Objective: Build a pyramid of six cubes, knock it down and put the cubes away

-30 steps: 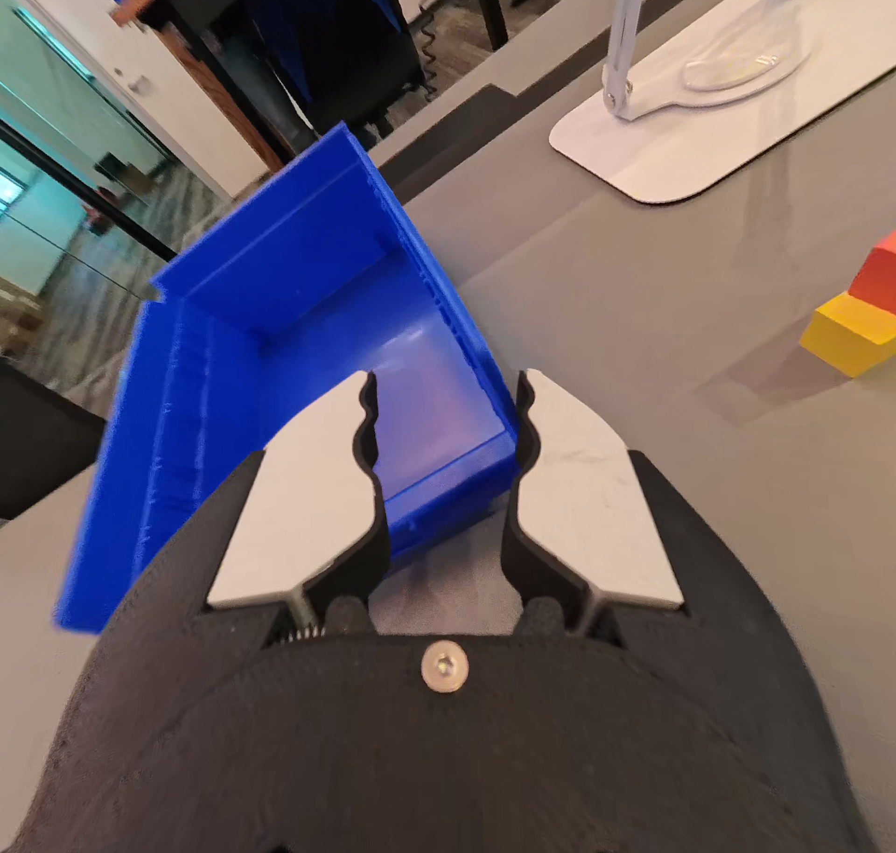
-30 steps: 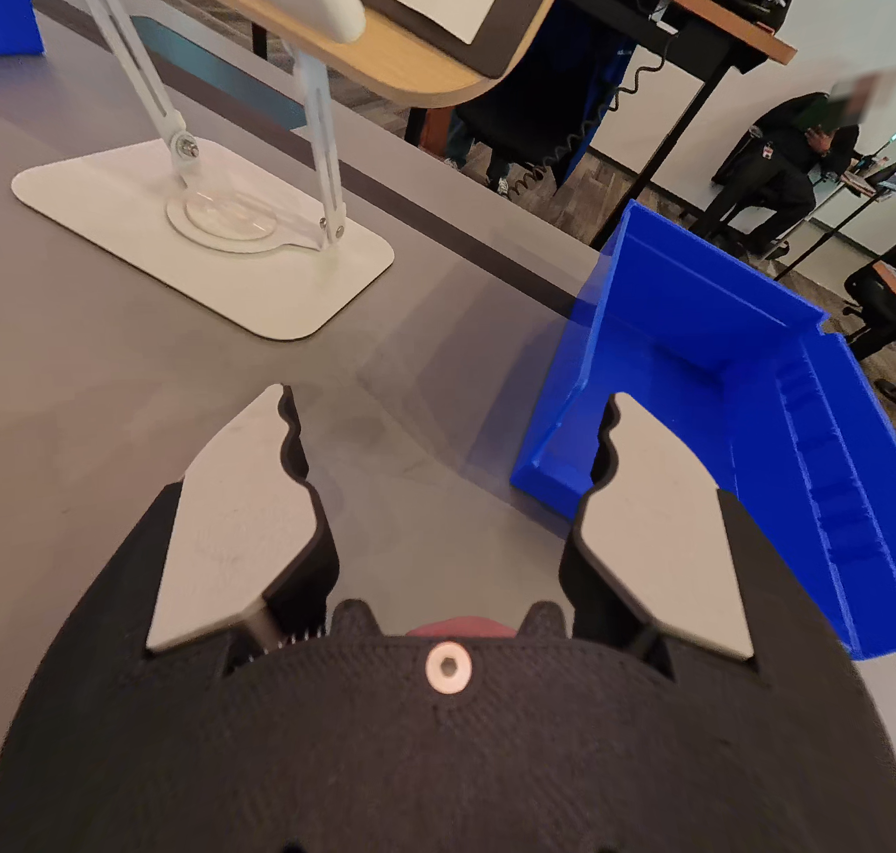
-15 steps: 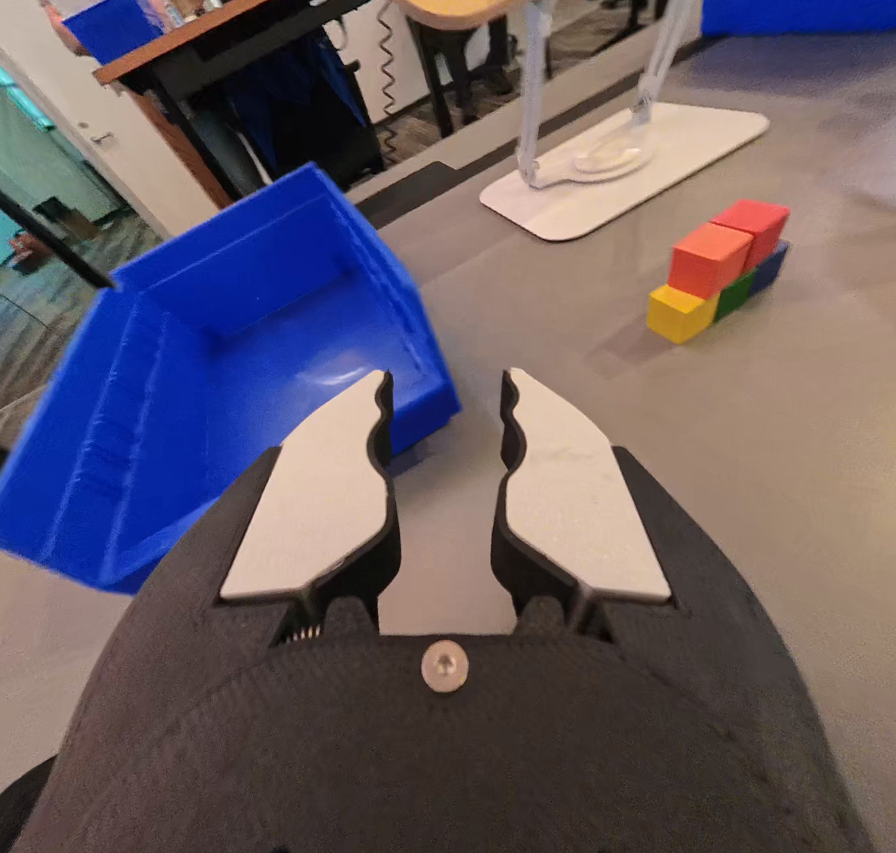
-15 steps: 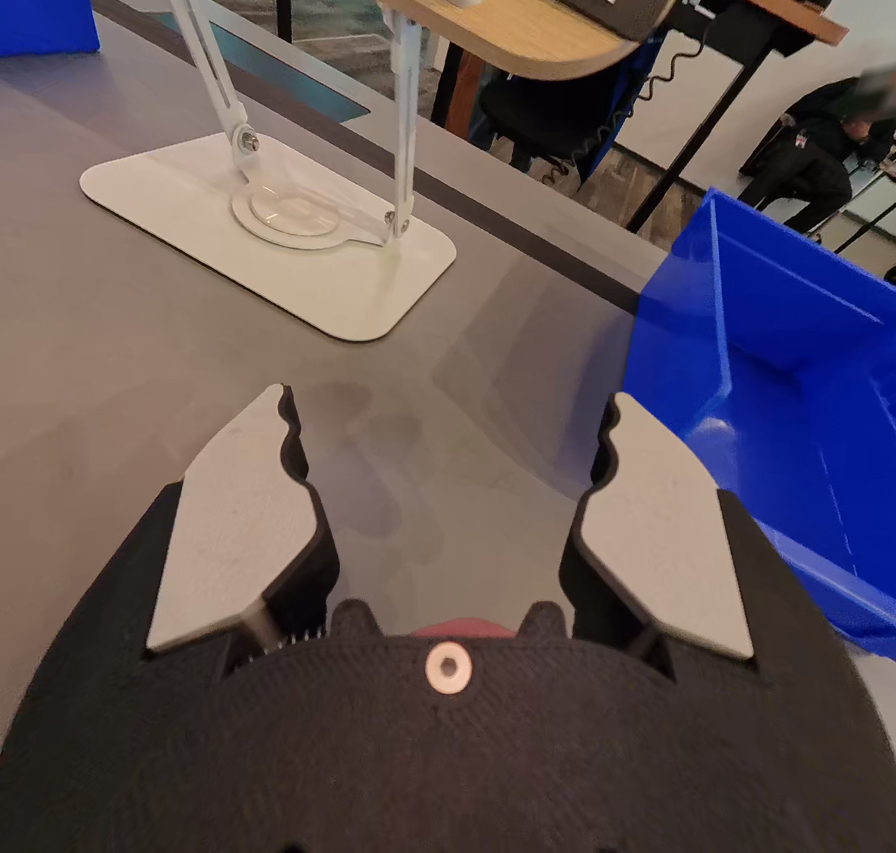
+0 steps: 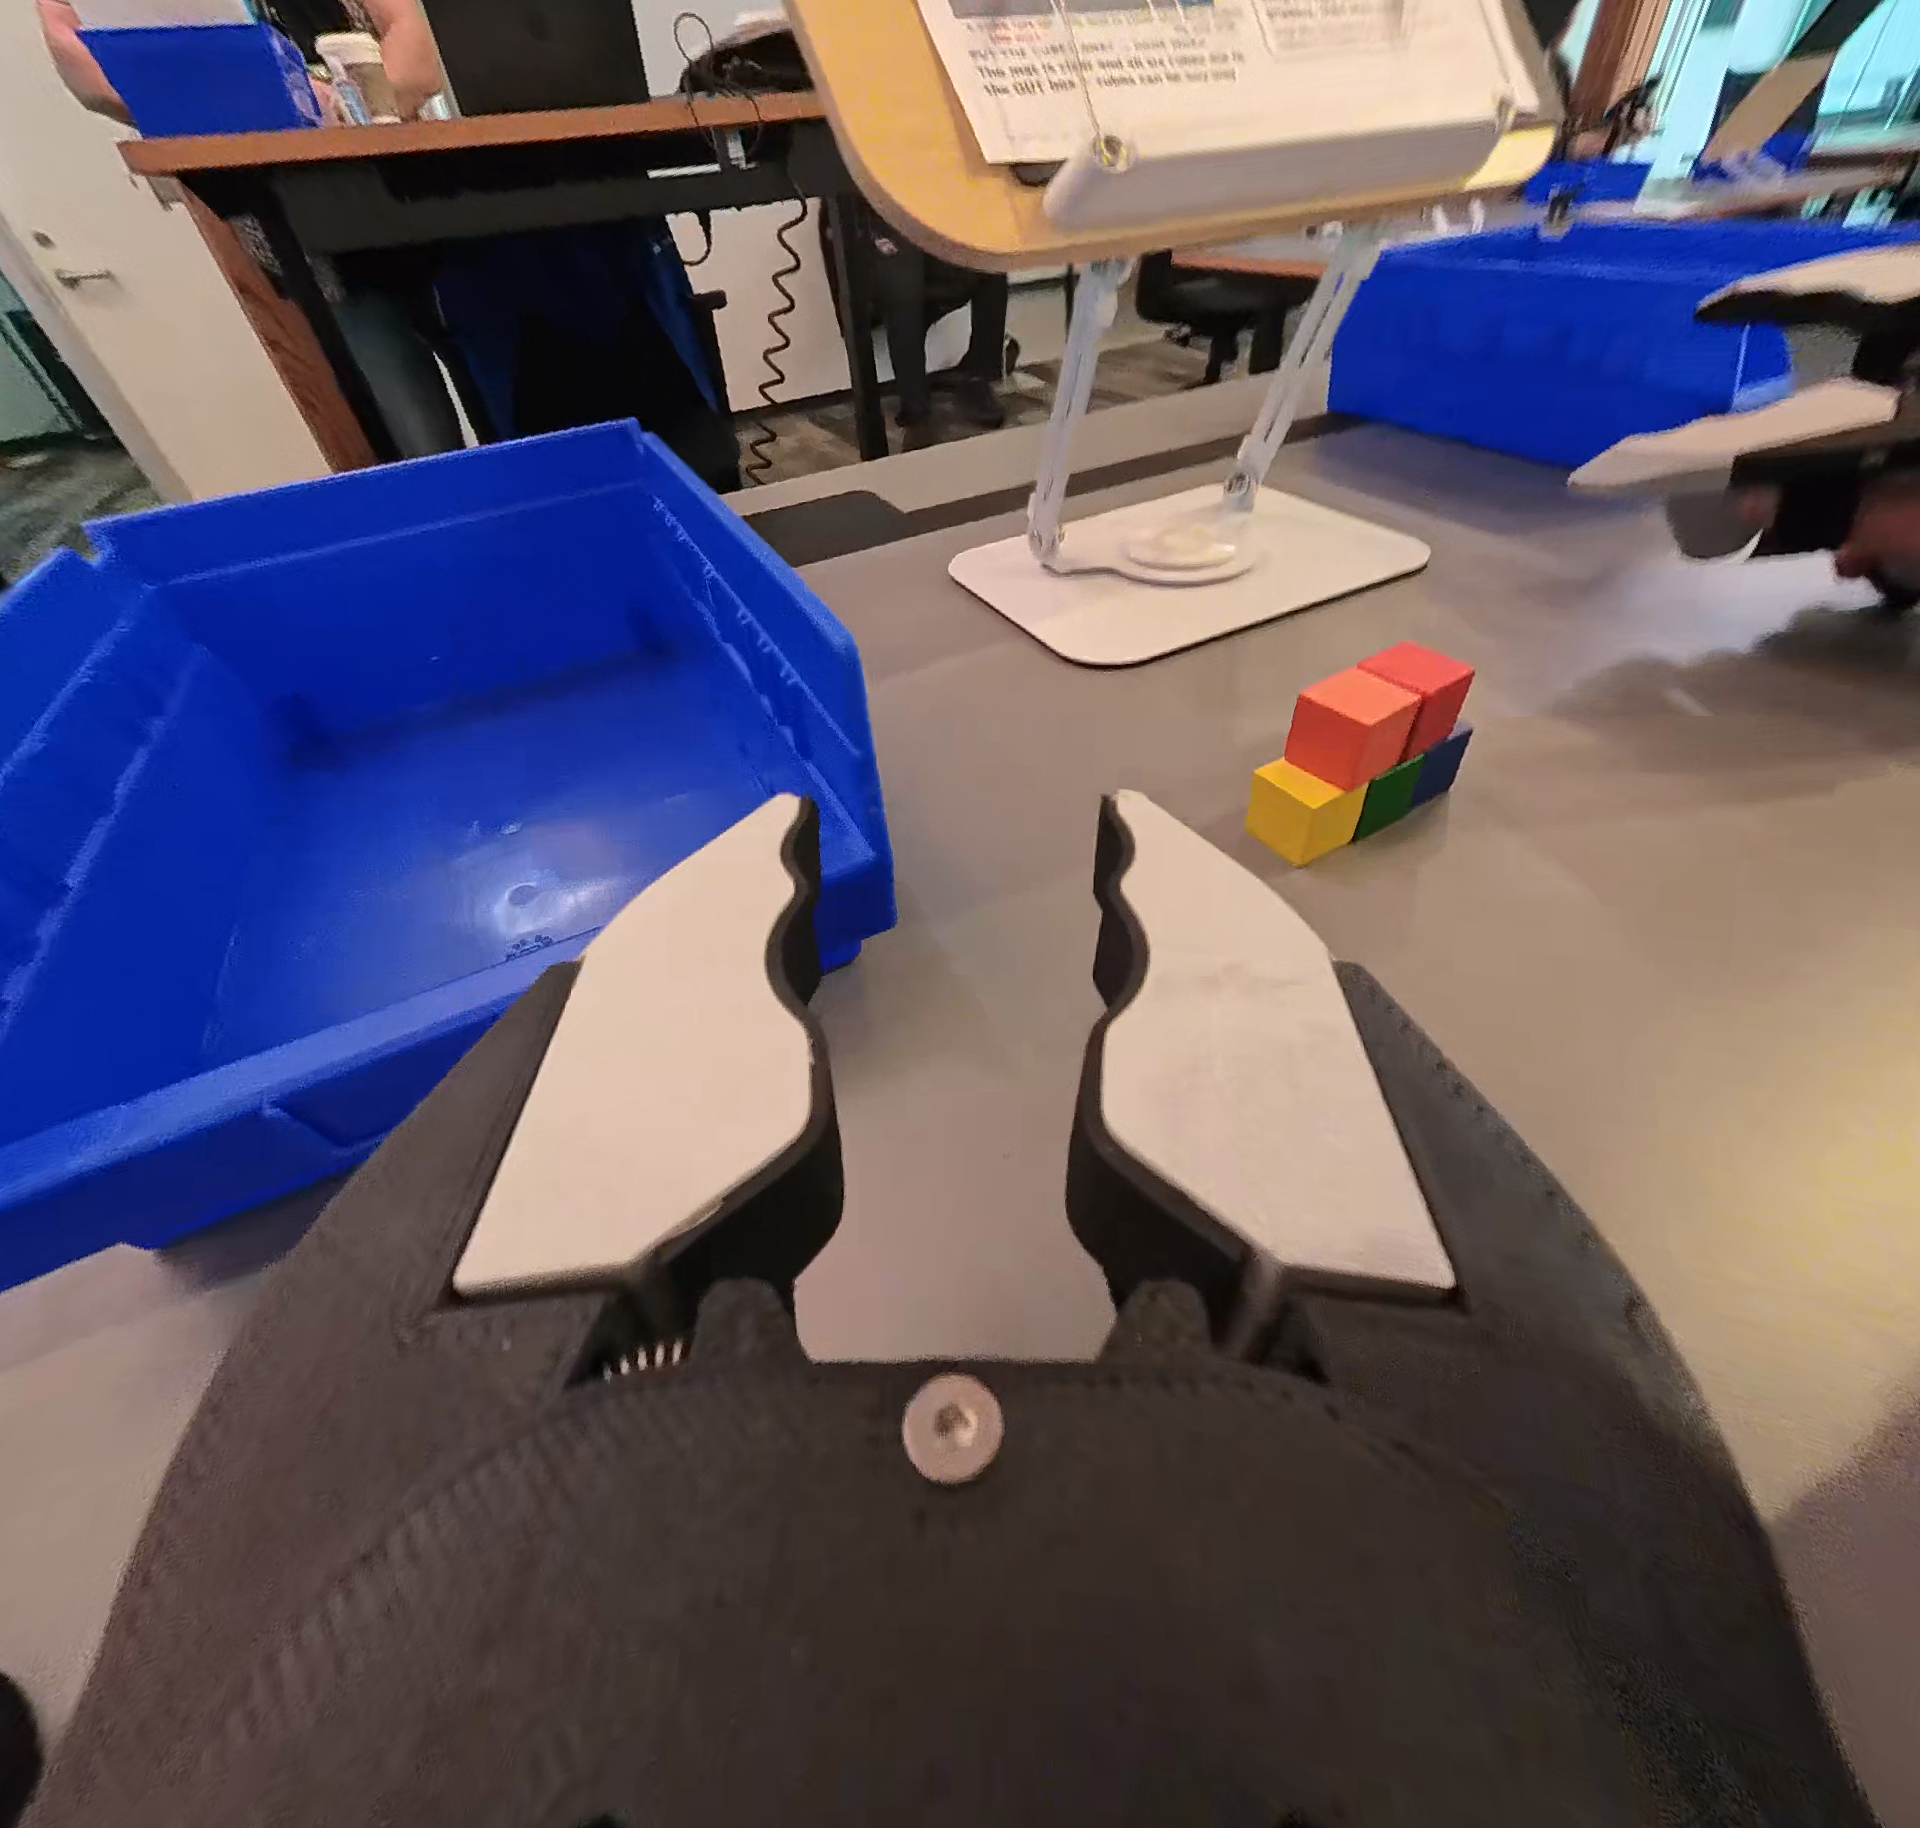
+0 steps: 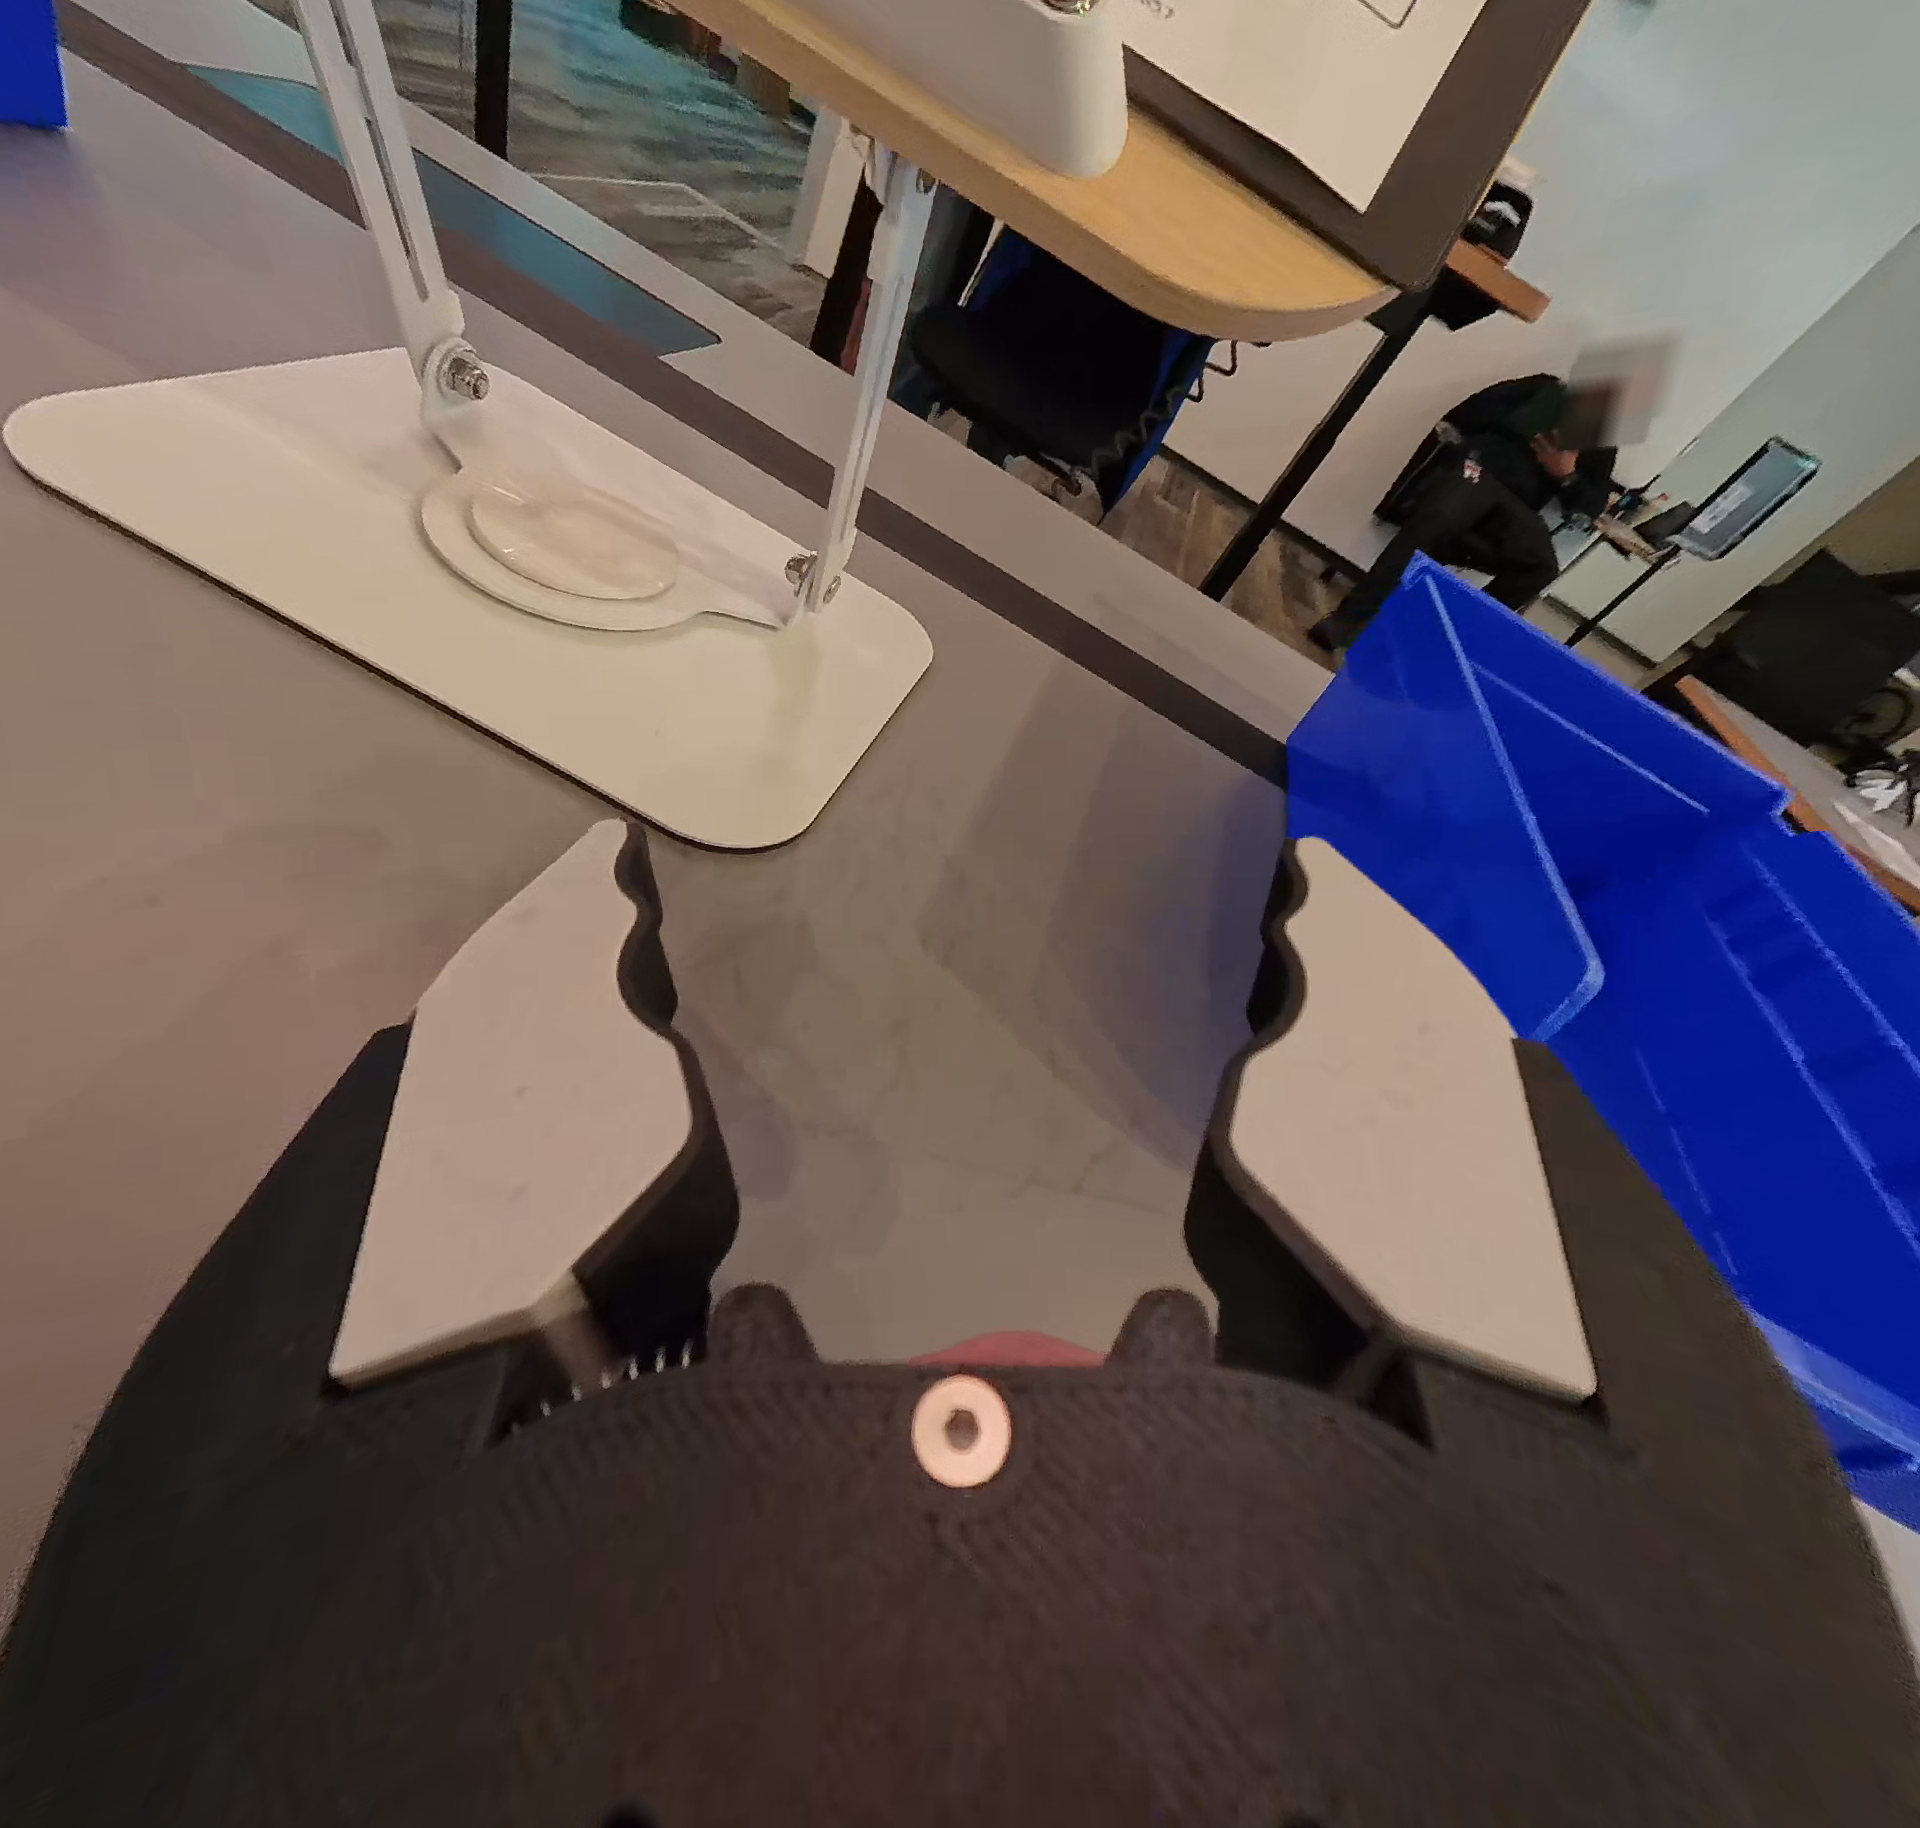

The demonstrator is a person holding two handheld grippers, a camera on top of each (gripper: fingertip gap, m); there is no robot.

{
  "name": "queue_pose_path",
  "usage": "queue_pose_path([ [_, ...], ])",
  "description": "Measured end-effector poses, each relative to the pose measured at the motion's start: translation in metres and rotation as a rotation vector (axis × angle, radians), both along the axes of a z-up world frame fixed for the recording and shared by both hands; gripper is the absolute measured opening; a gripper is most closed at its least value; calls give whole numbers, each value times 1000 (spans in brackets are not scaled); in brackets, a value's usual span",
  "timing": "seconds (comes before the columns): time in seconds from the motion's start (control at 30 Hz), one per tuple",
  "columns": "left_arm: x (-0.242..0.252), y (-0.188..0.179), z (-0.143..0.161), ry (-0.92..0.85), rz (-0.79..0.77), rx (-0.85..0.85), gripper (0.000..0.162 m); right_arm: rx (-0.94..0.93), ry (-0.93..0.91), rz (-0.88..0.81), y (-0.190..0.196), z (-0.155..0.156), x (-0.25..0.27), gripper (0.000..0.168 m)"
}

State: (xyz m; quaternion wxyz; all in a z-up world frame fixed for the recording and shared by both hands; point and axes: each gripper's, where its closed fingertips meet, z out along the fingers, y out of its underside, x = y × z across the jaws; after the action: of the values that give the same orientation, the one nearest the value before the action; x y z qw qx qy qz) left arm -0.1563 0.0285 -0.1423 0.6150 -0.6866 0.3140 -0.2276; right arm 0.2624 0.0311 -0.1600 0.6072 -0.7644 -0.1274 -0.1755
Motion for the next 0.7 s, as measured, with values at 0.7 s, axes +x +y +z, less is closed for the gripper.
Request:
queue_pose_path([
  [0.7, -20, 7, 12, -229, -9, -70, 57, -75, -118, -9, 4, -14, -7, 113],
])
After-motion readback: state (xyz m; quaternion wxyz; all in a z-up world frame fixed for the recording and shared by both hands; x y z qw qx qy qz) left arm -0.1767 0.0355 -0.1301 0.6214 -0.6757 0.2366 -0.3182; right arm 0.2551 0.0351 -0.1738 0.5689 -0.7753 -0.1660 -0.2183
